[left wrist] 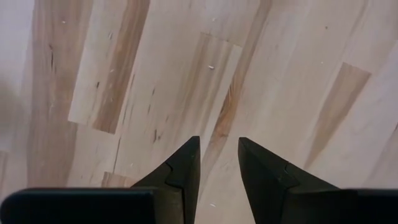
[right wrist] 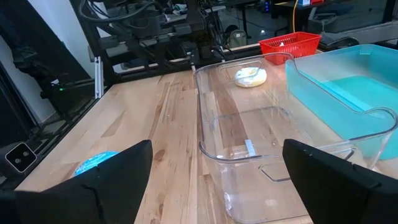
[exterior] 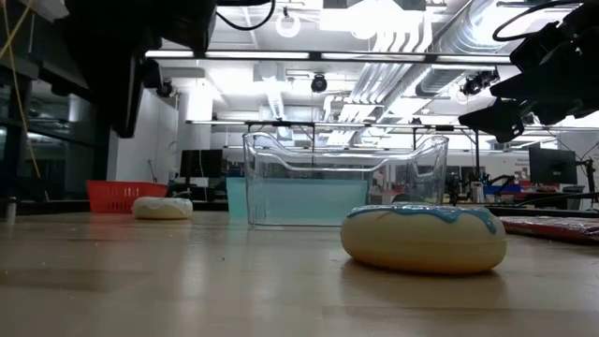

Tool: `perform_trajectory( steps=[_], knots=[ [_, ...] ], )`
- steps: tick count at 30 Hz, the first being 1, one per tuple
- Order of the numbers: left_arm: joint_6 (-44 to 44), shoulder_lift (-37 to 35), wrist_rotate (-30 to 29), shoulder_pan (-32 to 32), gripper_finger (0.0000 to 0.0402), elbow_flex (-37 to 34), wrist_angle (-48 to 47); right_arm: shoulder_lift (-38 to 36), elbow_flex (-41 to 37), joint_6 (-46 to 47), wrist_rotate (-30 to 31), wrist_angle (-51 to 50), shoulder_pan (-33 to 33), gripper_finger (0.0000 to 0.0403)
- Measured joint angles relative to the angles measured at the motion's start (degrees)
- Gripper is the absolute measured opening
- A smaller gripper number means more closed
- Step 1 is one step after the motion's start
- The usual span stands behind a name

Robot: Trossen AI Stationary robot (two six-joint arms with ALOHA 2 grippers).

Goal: Pick & Place Food Item
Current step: Put the popcorn bag into the blue bin

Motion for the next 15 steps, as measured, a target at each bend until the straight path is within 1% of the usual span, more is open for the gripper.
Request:
perform_trajectory(
  steps=[13, 15],
  knots=[
    [0.1, 0.0, 0.0, 2.7, 0.0105, 0.0, 0.2, 0.0, 0.0, 0.0, 0.1, 0.1, 0.0, 0.035],
    [0.1, 0.0, -0.1, 3.1, 0.0105, 0.0, 0.2, 0.0, 0.0, 1.3, 0.1, 0.1, 0.0, 0.035]
  ],
)
